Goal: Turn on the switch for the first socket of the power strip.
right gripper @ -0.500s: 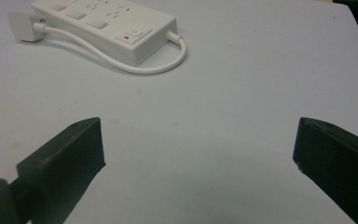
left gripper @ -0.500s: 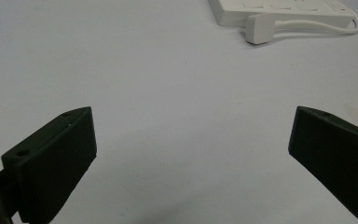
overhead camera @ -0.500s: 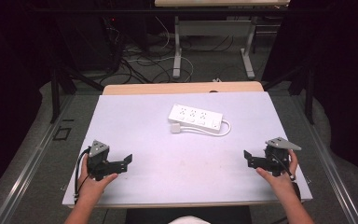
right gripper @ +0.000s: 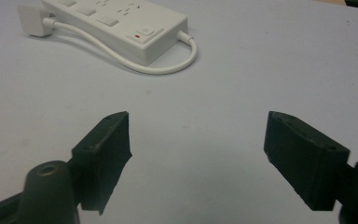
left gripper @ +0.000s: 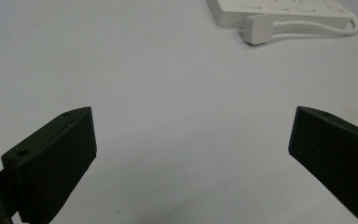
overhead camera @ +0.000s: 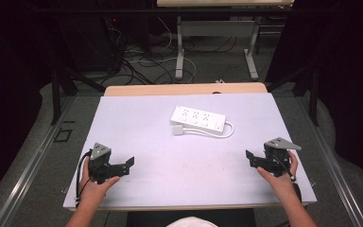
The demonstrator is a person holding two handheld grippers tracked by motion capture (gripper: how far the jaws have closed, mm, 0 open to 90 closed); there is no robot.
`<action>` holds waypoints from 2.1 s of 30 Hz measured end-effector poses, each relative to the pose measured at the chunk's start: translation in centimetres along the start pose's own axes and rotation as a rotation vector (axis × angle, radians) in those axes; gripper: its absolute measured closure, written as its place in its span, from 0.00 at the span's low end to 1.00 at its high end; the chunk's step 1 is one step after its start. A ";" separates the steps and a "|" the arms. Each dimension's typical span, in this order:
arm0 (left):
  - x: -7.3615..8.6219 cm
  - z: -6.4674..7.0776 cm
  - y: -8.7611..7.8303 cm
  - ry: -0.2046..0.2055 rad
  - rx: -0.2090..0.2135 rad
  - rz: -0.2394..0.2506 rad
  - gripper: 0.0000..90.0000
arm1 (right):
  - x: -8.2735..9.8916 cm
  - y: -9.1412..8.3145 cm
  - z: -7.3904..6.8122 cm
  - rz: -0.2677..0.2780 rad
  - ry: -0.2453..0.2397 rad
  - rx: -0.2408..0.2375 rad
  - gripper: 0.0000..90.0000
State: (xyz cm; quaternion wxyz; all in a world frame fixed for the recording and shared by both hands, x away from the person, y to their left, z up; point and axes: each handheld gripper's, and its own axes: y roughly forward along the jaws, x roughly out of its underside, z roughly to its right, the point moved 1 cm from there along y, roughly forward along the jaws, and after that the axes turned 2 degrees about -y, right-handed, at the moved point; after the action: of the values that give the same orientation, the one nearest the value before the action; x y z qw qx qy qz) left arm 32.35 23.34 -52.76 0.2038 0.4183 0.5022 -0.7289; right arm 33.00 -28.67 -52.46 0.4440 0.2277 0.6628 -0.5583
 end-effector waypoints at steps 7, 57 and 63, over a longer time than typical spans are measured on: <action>0.1 -0.3 0.1 -0.018 0.000 -0.003 0.01 | -0.3 0.4 -0.2 -0.002 -0.012 -0.014 0.34; 0.5 -0.6 0.6 -0.009 -0.004 -0.043 0.01 | -5.3 7.2 -1.3 -0.309 -0.163 -0.284 0.60; 0.5 -0.6 0.7 -0.008 -0.008 -0.034 0.01 | -5.9 8.2 -1.0 -0.342 -0.144 -0.283 0.60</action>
State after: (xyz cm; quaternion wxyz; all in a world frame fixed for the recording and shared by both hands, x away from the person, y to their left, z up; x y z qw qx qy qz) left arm 32.77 23.64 -53.65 0.1948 0.4061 0.5113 -0.7319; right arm 42.20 -24.35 -51.94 0.4165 0.0072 0.7301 -0.5417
